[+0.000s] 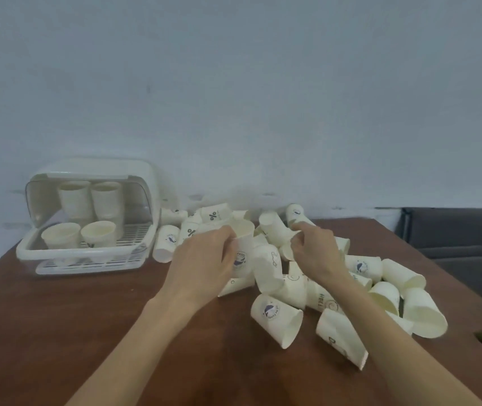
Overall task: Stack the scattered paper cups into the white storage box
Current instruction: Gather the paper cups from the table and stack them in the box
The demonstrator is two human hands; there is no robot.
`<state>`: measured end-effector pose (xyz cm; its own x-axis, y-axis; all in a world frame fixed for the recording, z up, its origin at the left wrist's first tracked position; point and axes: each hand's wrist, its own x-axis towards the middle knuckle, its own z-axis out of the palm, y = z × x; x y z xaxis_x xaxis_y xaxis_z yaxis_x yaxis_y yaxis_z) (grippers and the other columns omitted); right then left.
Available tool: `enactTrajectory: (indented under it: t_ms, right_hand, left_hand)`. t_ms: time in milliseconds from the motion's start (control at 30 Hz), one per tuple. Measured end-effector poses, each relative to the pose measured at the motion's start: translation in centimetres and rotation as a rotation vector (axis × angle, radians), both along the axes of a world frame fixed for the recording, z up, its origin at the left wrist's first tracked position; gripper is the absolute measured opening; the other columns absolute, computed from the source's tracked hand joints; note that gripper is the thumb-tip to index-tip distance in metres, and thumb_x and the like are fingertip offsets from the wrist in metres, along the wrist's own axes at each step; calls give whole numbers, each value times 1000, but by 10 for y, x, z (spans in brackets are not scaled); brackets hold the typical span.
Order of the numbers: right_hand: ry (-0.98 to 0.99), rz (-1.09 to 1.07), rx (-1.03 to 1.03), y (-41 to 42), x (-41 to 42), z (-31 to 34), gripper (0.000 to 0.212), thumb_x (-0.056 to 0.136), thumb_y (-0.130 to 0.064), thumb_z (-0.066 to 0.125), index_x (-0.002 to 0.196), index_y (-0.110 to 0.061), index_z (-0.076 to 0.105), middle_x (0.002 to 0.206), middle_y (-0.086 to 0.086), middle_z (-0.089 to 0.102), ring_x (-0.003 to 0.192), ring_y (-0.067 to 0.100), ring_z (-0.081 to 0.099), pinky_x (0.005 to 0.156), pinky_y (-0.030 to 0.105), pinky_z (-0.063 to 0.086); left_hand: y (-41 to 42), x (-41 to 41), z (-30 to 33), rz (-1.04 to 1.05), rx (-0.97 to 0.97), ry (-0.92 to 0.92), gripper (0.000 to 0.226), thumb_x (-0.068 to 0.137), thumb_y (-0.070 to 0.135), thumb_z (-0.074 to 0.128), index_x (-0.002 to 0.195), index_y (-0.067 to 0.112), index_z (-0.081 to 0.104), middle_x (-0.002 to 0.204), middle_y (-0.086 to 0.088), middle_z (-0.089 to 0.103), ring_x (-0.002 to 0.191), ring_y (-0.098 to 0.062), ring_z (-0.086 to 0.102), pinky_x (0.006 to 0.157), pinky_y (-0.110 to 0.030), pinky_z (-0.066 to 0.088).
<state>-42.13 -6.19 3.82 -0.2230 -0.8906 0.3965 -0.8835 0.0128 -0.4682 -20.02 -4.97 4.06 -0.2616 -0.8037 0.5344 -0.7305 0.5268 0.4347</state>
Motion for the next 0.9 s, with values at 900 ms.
enactTrajectory:
  t_ms: [900]
  right_hand:
    - [202,-202,411,-321,-149,-64,35,91,-29,55,115,-5,49,115,20,56,106,38,52,80,38,44]
  left_hand:
    - [-193,-99,21,-25,-72,41,18,98,27,42,93,17,57,78,2,64,74,-29,58,66,-43,48]
